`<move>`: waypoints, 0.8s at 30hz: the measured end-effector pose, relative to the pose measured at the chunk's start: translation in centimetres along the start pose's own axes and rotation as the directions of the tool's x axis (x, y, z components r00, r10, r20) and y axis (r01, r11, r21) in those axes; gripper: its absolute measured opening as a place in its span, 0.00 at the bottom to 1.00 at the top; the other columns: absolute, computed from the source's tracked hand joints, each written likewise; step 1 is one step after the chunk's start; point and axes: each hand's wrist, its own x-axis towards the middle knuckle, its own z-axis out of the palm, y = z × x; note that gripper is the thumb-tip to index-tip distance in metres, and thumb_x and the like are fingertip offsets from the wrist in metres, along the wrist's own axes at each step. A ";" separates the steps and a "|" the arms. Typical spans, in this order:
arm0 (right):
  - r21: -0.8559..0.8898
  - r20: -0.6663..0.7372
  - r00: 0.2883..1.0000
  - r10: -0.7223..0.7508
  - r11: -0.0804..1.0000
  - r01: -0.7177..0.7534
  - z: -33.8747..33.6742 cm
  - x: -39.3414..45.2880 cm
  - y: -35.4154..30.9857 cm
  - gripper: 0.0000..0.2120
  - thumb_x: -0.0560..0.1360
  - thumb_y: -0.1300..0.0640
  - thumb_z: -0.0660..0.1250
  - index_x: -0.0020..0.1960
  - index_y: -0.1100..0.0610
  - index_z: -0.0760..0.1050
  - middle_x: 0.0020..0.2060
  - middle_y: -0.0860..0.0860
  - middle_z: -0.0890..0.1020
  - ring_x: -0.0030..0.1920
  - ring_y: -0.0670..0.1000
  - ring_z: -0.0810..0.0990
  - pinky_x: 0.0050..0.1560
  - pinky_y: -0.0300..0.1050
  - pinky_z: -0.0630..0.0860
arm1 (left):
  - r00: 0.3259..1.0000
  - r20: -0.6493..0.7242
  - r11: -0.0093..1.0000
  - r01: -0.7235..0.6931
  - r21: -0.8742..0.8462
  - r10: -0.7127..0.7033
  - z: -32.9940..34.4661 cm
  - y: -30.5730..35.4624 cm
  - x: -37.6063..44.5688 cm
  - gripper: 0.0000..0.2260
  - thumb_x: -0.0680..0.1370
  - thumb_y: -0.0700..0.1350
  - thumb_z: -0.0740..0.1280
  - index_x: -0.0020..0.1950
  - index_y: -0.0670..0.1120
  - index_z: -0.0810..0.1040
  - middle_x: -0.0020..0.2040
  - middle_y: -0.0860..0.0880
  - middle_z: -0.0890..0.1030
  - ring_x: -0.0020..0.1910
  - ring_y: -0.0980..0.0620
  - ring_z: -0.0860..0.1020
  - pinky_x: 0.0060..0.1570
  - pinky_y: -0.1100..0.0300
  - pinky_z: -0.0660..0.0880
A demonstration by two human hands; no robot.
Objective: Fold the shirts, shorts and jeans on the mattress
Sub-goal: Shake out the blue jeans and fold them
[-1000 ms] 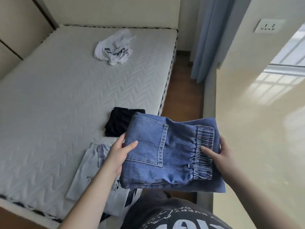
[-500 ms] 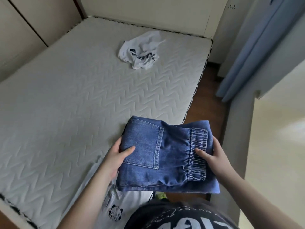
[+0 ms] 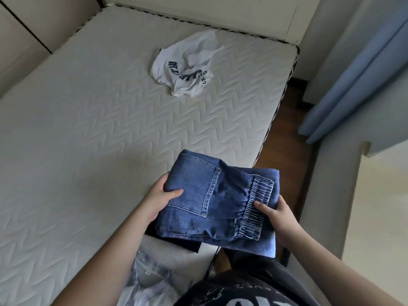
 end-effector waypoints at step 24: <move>0.010 -0.139 0.944 0.298 0.954 -0.299 6.7 25.5 4.8 0.14 0.68 0.62 0.79 0.50 0.57 0.79 0.46 0.52 0.86 0.45 0.54 0.86 0.52 0.52 0.81 | 0.991 -0.003 0.764 -0.101 0.637 0.134 -3.4 -4.6 25.6 0.29 0.77 0.47 0.71 0.76 0.55 0.64 0.58 0.60 0.76 0.55 0.57 0.76 0.51 0.65 0.69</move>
